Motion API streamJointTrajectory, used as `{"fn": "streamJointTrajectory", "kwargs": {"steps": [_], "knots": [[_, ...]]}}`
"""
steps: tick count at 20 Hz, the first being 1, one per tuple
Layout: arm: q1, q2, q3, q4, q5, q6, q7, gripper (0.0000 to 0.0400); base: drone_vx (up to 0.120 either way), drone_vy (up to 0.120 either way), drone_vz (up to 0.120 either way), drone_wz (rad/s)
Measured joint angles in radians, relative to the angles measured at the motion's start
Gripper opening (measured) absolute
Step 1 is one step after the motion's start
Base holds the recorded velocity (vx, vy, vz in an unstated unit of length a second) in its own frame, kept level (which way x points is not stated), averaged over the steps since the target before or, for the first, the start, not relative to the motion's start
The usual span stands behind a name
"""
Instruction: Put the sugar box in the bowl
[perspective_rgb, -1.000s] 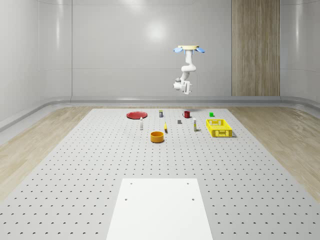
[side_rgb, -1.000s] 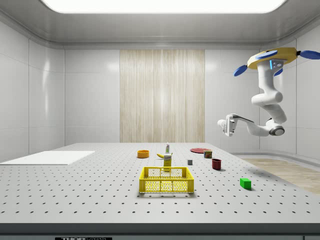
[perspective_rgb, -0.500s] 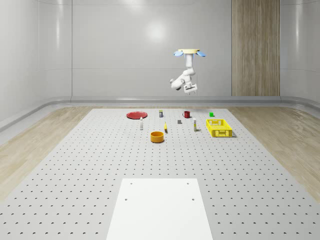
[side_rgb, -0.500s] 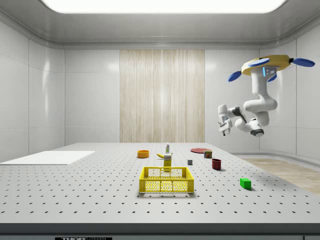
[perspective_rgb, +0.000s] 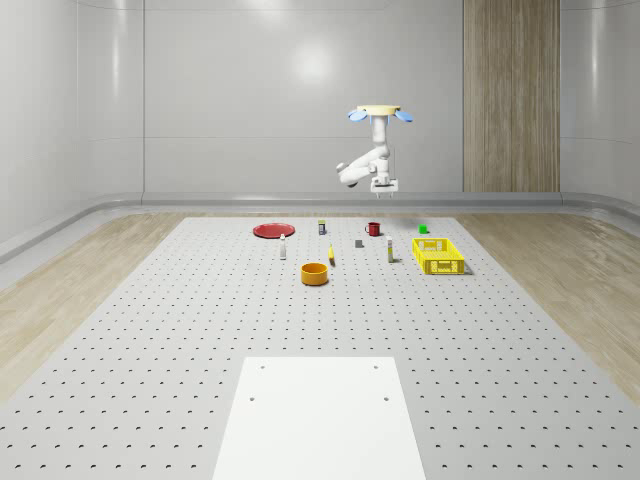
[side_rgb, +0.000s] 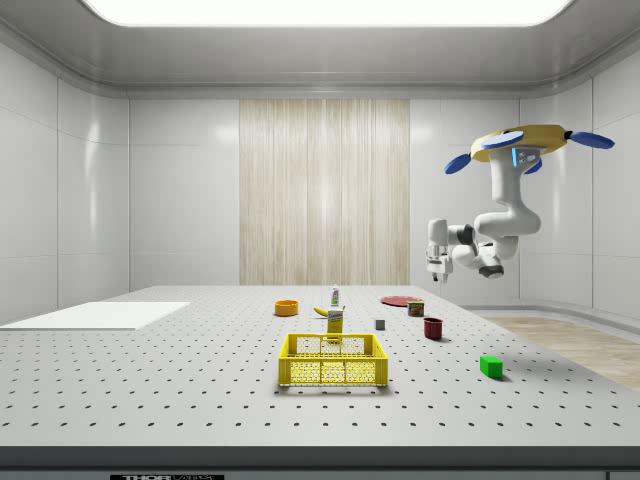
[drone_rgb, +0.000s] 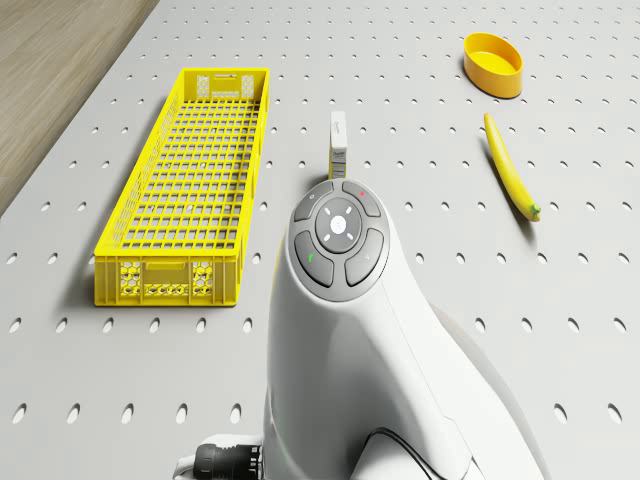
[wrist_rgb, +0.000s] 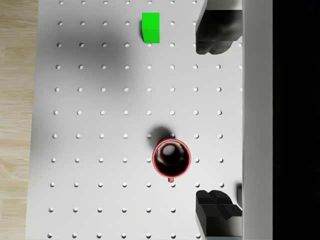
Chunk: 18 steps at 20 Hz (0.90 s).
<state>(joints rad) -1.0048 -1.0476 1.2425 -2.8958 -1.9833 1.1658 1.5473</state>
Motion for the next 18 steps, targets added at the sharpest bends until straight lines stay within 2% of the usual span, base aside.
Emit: {"fn": "streamJointTrajectory", "kwargs": {"steps": [5, 10, 14, 18], "knots": [[-0.029, -0.031, 0.018, 0.000, 0.006, 0.011, 0.022, 0.0400, 0.120, 0.000, -0.120, 0.000], [-0.047, -0.059, 0.030, 0.002, 0.017, 0.030, 0.037, 0.0400, 0.120, 0.000, -0.008, 0.000], [-0.057, -0.081, 0.039, 0.003, 0.028, 0.048, 0.046, 0.0400, 0.120, 0.060, 0.000, 0.000], [-0.066, -0.101, 0.046, 0.005, 0.038, 0.065, 0.054, 0.0400, 0.120, 0.000, -0.110, 0.000]]}}
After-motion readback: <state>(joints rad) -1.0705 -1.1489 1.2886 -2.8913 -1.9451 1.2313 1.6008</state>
